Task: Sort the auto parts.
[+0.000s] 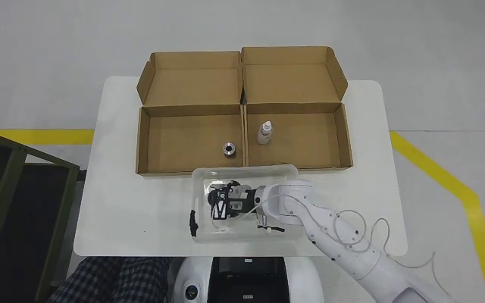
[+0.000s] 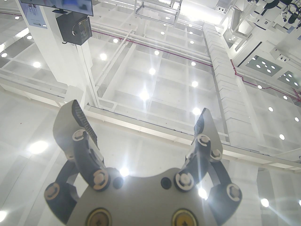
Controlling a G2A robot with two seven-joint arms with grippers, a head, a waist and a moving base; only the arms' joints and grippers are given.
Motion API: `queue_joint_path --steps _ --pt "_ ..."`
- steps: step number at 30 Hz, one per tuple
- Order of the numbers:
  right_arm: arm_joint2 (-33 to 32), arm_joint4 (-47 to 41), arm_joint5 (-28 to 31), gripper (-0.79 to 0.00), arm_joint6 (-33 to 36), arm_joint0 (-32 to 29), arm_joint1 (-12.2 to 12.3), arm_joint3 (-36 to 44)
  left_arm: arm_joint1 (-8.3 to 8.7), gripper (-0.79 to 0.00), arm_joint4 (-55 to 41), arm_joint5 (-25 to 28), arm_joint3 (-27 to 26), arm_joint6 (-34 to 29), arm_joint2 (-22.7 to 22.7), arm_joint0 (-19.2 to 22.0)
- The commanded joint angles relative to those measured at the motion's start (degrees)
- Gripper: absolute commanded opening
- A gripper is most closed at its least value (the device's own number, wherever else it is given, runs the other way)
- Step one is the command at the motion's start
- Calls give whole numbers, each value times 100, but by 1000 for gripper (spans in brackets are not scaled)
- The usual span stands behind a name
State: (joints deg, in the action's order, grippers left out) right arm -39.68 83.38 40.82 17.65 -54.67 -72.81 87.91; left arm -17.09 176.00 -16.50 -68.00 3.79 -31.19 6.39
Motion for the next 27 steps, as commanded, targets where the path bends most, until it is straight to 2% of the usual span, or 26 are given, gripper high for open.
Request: queue_joint_path --steps 1,3,4,14,27 --pt "8 -9 47 -665 40 12 -5 26 0 0 0 0 0 0 0 0" --pt "-4 -24 72 -779 77 7 -6 74 0 0 0 0 0 0 0 0" --pt "-14 -27 81 -785 100 3 -5 93 0 0 0 0 0 0 0 0" --pt "-316 -210 254 -785 296 -85 65 444 0 0 0 0 0 0 0 0" --pt "-1091 -570 490 -785 325 -431 268 1332 0 0 0 0 0 0 0 0"
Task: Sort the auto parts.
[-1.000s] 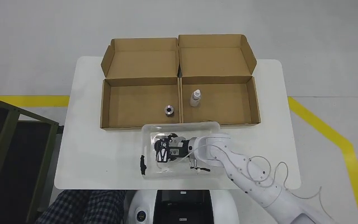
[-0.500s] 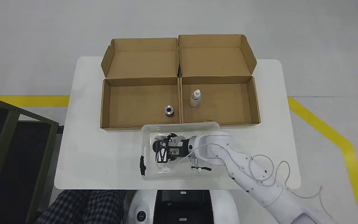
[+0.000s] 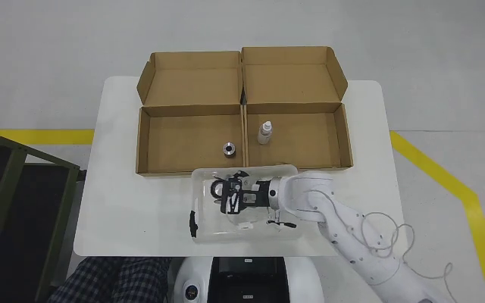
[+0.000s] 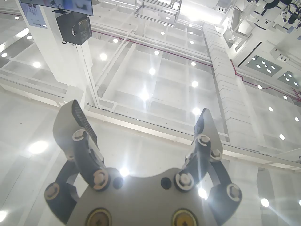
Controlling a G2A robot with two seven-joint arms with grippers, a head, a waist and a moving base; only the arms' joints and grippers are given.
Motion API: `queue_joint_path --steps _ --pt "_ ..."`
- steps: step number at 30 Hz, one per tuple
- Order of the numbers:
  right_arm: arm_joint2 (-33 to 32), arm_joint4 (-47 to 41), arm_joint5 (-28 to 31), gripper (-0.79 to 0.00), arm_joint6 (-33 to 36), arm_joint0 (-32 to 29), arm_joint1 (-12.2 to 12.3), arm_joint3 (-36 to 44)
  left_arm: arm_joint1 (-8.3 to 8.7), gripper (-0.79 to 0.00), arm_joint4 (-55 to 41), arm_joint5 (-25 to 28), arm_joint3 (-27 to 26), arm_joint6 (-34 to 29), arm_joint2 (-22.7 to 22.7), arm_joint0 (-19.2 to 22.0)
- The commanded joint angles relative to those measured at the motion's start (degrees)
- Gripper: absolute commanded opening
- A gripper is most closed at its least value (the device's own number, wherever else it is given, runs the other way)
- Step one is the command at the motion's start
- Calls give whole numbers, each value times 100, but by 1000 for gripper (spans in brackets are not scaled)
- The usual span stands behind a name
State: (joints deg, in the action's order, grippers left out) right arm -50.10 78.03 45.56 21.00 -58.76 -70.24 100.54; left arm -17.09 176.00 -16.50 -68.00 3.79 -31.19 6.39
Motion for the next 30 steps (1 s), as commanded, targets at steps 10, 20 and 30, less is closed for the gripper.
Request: queue_joint_path --steps 10,20,30 --pt "-580 -324 57 -785 -36 -118 116 776 0 0 0 0 0 0 0 0" --pt "-960 -455 -11 -785 -82 139 155 1253 0 0 0 0 0 0 0 0" --pt "-1229 -605 -65 -785 -137 297 188 1565 0 0 0 0 0 0 0 0"
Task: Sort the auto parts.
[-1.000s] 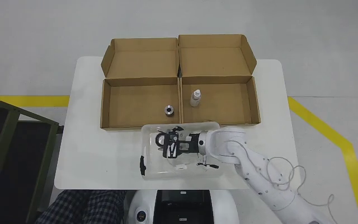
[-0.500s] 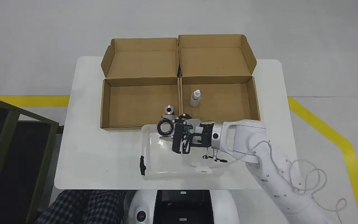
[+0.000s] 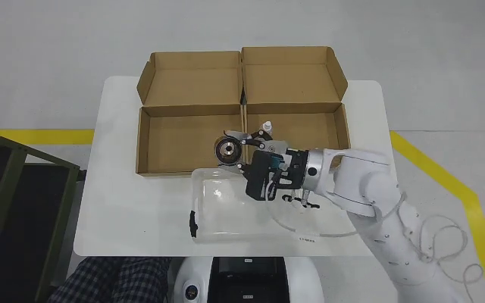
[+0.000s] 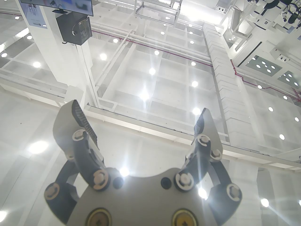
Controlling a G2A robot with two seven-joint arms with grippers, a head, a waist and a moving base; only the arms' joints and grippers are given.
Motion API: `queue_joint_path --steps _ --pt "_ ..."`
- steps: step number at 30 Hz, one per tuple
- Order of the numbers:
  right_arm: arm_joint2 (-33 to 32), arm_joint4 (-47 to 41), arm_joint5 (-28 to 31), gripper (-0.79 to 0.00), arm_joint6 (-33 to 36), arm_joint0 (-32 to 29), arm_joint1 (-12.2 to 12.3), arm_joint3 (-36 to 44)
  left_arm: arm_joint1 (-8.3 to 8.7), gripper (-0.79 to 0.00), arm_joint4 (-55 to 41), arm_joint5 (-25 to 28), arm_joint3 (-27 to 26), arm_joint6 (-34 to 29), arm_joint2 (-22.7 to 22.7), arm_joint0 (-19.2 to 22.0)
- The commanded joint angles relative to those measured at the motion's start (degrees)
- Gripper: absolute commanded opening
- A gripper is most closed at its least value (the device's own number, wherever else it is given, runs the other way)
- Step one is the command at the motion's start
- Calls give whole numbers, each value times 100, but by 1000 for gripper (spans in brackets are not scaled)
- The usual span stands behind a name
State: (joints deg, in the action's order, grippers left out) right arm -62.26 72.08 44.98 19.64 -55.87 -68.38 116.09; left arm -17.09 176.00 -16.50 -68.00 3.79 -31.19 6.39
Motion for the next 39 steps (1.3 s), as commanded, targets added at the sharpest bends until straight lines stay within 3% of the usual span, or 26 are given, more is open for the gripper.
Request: queue_joint_path --steps 1,39 --pt "-28 -21 -16 -785 -6 21 4 27 0 0 0 0 0 0 0 0" --pt "-215 -46 -166 -785 -271 231 76 146 0 0 0 0 0 0 0 0"
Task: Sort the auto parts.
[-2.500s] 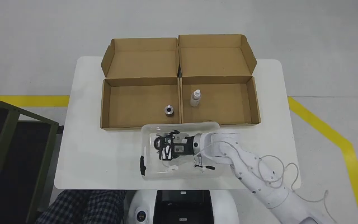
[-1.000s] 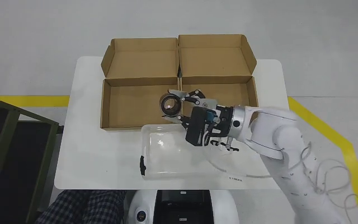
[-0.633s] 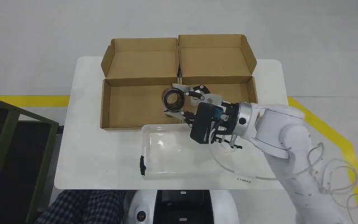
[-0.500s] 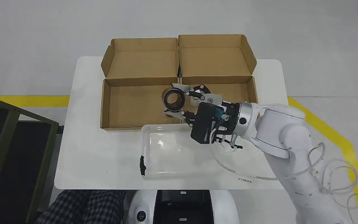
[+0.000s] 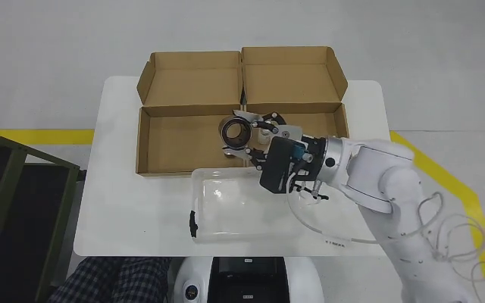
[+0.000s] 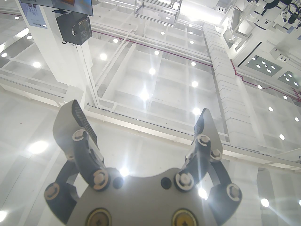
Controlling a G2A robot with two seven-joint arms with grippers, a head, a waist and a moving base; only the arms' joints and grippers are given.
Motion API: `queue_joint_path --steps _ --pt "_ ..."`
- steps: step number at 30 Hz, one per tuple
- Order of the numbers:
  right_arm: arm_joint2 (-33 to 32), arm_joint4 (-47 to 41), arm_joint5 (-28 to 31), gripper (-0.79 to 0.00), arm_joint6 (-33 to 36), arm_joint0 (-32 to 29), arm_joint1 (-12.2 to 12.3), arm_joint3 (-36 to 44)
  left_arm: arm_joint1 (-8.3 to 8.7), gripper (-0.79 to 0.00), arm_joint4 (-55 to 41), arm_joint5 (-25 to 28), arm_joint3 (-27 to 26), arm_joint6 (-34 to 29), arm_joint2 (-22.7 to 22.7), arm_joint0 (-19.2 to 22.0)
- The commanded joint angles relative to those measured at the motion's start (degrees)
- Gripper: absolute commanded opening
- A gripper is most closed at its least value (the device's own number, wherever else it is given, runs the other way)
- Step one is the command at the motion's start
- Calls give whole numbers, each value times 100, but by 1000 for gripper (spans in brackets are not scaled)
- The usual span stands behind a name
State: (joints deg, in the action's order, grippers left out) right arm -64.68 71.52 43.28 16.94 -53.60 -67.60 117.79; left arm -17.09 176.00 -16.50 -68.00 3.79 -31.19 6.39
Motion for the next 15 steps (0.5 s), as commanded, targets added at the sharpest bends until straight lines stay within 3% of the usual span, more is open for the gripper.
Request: queue_joint_path --steps 1,15 --pt "72 24 10 -785 -8 14 -5 -67 0 0 0 0 0 0 0 0" --pt "824 95 -135 -785 -227 307 -131 -1022 0 0 0 0 0 0 0 0"
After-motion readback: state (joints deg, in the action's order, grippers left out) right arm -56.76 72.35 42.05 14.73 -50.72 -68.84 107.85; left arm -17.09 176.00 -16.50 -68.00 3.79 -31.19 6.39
